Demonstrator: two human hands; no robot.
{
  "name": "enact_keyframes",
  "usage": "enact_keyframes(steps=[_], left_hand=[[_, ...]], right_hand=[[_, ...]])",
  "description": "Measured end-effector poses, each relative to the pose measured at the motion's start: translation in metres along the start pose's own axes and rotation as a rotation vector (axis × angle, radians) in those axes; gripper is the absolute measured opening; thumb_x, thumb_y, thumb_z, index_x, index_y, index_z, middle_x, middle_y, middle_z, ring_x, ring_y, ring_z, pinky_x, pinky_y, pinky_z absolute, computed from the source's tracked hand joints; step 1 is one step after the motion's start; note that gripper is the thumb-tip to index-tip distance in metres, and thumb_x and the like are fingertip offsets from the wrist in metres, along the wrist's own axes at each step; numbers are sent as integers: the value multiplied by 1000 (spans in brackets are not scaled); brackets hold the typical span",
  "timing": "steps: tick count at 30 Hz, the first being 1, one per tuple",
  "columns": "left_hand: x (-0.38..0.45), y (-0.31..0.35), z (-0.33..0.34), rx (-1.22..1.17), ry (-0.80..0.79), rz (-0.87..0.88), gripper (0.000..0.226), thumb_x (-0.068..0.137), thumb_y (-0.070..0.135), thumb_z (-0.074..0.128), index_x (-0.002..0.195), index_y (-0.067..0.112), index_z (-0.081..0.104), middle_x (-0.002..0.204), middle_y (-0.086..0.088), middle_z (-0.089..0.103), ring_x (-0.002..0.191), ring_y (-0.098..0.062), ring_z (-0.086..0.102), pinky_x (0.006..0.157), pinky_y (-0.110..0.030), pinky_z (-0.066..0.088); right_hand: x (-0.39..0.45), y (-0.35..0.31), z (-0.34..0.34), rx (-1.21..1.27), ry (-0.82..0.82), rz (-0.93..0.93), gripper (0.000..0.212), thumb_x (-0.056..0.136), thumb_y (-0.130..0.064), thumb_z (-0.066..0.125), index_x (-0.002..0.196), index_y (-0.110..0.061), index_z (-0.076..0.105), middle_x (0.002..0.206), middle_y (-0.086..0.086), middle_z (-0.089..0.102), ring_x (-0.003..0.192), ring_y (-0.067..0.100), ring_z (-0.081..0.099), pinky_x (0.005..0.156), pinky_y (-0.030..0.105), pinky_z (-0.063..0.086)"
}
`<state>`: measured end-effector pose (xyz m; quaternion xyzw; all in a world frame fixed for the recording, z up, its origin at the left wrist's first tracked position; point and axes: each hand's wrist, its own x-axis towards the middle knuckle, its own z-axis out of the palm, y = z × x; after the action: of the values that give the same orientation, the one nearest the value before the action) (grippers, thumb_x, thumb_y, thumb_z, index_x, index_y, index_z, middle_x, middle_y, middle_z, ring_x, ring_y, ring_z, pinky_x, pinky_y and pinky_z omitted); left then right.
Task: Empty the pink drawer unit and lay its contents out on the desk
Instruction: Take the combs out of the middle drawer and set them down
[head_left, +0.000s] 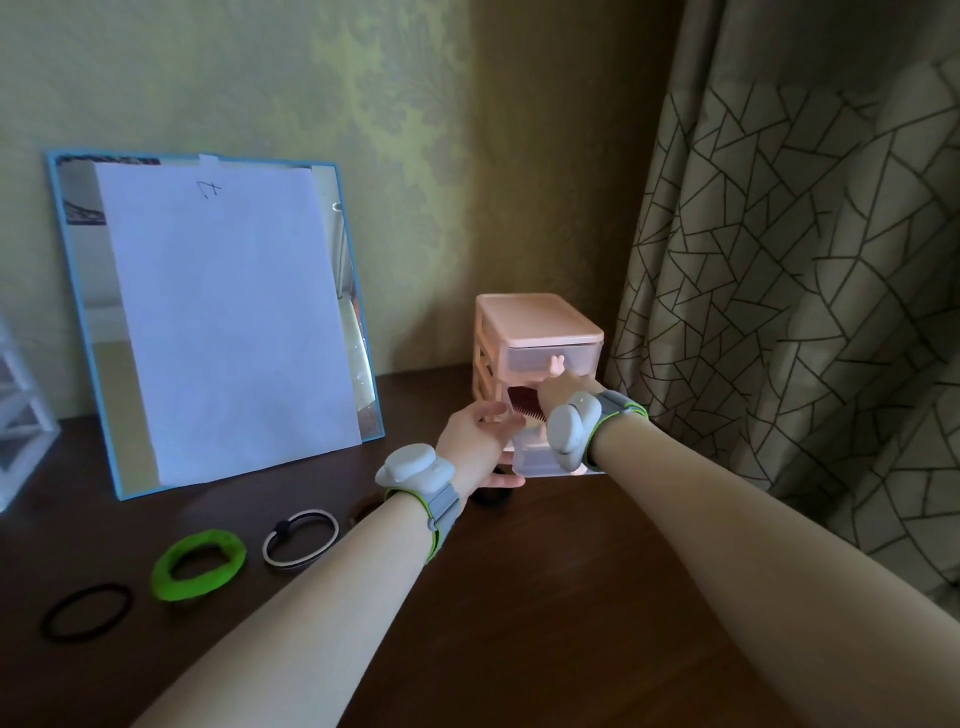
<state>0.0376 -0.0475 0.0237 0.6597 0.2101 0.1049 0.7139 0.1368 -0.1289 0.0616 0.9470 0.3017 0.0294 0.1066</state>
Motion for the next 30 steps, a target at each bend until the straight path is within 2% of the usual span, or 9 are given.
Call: enact_keyframes(steps=[4, 8, 13, 16, 19, 21, 23, 27, 30], left_hand=[[2, -1, 0, 3, 17, 6, 45, 90, 18, 65, 132, 13, 51, 124, -18, 60, 99, -35, 68, 73, -48, 61], [4, -1, 1, 31, 19, 13, 43, 88, 18, 66, 130, 15, 53, 118, -15, 63, 93, -31, 70, 70, -47, 62], [7, -1, 2, 29, 23, 4, 44, 88, 19, 67, 130, 15, 53, 116, -16, 64, 91, -31, 71, 71, -48, 61], [9, -1, 2, 34, 24, 0, 43, 89, 19, 68, 129, 15, 53, 117, -18, 63, 94, -33, 70, 72, -49, 61], [10, -1, 2, 33, 27, -9, 41, 89, 18, 68, 127, 13, 54, 117, -20, 63, 95, -35, 70, 75, -52, 60], [10, 0, 3, 38, 29, -10, 40, 89, 19, 68, 126, 13, 54, 116, -20, 63, 95, -35, 70, 73, -52, 60], [11, 0, 3, 31, 34, -11, 41, 88, 19, 68, 126, 14, 54, 116, -20, 63, 95, -35, 69, 71, -51, 60], [12, 0, 4, 14, 42, -13, 42, 88, 18, 70, 126, 14, 55, 112, -18, 63, 93, -34, 69, 70, -51, 61], [13, -1, 4, 16, 34, -25, 44, 88, 16, 69, 129, 14, 53, 117, -19, 62, 97, -36, 68, 73, -51, 60]], right_hand=[[-5, 3, 2, -77, -37, -90, 9, 86, -8, 44, 80, -15, 48, 94, 4, 54, 98, 24, 61, 75, 26, 43], [-9, 7, 1, -79, -84, -118, 4, 85, -13, 44, 82, -15, 43, 98, 3, 45, 104, 21, 53, 80, 24, 35], [-8, 7, 0, -65, -84, -138, 26, 85, -12, 44, 66, -14, 28, 113, 6, 52, 120, 24, 49, 86, 27, 30], [-3, 6, 4, -85, -82, -152, 5, 88, -13, 45, 91, -14, 48, 131, 12, 53, 128, 27, 46, 101, 32, 35], [2, 5, -2, -27, -19, -187, 27, 97, -15, 48, 122, -10, 59, 134, 17, 55, 125, 33, 51, 98, 38, 41], [3, 3, -5, -18, -16, -185, 15, 98, -15, 49, 99, -18, 63, 134, 19, 55, 124, 35, 52, 96, 40, 43], [5, 4, -6, 22, -13, -156, 36, 97, -14, 49, 65, -24, 38, 132, 19, 57, 122, 35, 54, 93, 39, 44], [7, 5, -5, 56, -6, -136, 46, 96, -13, 51, 60, -23, 24, 113, 17, 59, 120, 35, 55, 91, 38, 44], [6, 4, -6, 64, -2, -121, 46, 96, -13, 51, 60, -23, 24, 96, 9, 42, 119, 35, 55, 89, 38, 44]])
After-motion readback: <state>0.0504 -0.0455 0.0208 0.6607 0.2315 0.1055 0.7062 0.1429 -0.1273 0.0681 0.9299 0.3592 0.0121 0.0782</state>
